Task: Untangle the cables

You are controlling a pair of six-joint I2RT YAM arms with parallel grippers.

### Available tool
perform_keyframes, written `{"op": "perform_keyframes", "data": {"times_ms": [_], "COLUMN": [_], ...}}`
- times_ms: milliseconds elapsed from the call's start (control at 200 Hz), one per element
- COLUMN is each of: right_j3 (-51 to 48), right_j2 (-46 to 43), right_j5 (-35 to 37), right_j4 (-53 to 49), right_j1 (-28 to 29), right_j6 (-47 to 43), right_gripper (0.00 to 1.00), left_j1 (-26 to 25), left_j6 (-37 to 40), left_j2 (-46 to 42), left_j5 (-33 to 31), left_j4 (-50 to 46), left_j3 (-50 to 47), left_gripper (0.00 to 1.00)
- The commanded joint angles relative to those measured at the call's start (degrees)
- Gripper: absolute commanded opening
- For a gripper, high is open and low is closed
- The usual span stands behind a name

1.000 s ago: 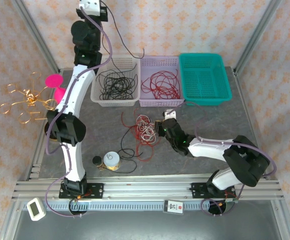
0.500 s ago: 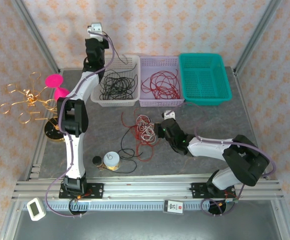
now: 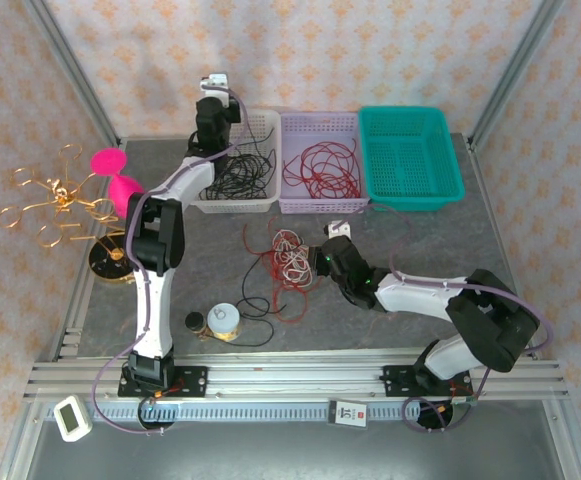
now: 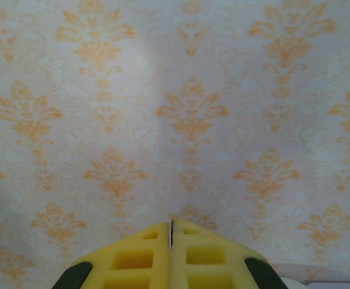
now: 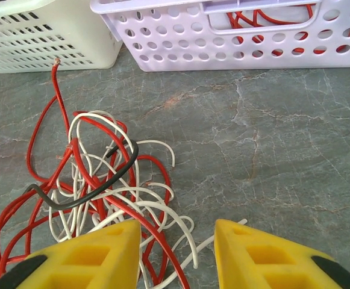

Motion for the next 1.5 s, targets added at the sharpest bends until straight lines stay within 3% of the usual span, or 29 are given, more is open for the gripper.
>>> {"op": "perform_keyframes", "data": {"times_ms": [0,200,295,536,726,986,1106,1261,1391,1497], "right_j3": [0.4,-1.0,-1.2,4.2,12.4,22.6,25.2,24.4,22.0,20.1], "right_j2": [-0.1,-1.0,-1.3,0.8,3.8,7.2,7.9,7.0,6.0,5.5], "right_j5": [0.0,-0.2,-0.4,2.2,-4.2,-6.3,-11.0,-17.3,-20.3,-22.7], "right_j4": [-0.7,-0.5,-0.8,-7.9,-17.5,-28.1,-30.3,-30.0,-27.6,-26.1], "right_j1": [-0.2,-0.2,-0.2,-0.5,-2.3,-2.6,-2.7,-1.9,2.0,7.9], "right_j6": [1.2,1.4,1.1,-0.9,-3.7,-9.1,-11.8,-7.9,-5.5,-9.9], "right_gripper": [0.37,0.37,0.37,0.39,0.45,0.45,0.44,0.44,0.45,0.47], "left_j1": [-0.8,-0.8,-0.8,-0.9,-1.2,-1.3,-1.7,-2.3,-2.3,-2.4], "left_j6": [-0.8,-2.5,-3.7,-8.1,-6.8,-3.4,-2.2,-1.4,-1.7,-3.3], "left_j2": [1.5,3.9,4.7,4.4,-0.5,-5.8,-9.2,-15.9,-22.7,-28.3], "left_j5": [0.9,-5.0,-6.0,-1.0,1.3,-5.2,-5.1,-4.8,-5.2,-2.9], "left_j4": [-1.0,-4.4,-7.2,-15.7,-23.4,-39.9,-42.6,-43.0,-42.6,-41.5], "left_j3": [2.8,2.0,1.4,1.5,-1.8,-2.7,-4.8,-10.1,-17.1,-23.3], "left_gripper": [0.0,0.0,0.19,0.43,0.56,0.6,0.6,0.62,0.65,0.66]}}
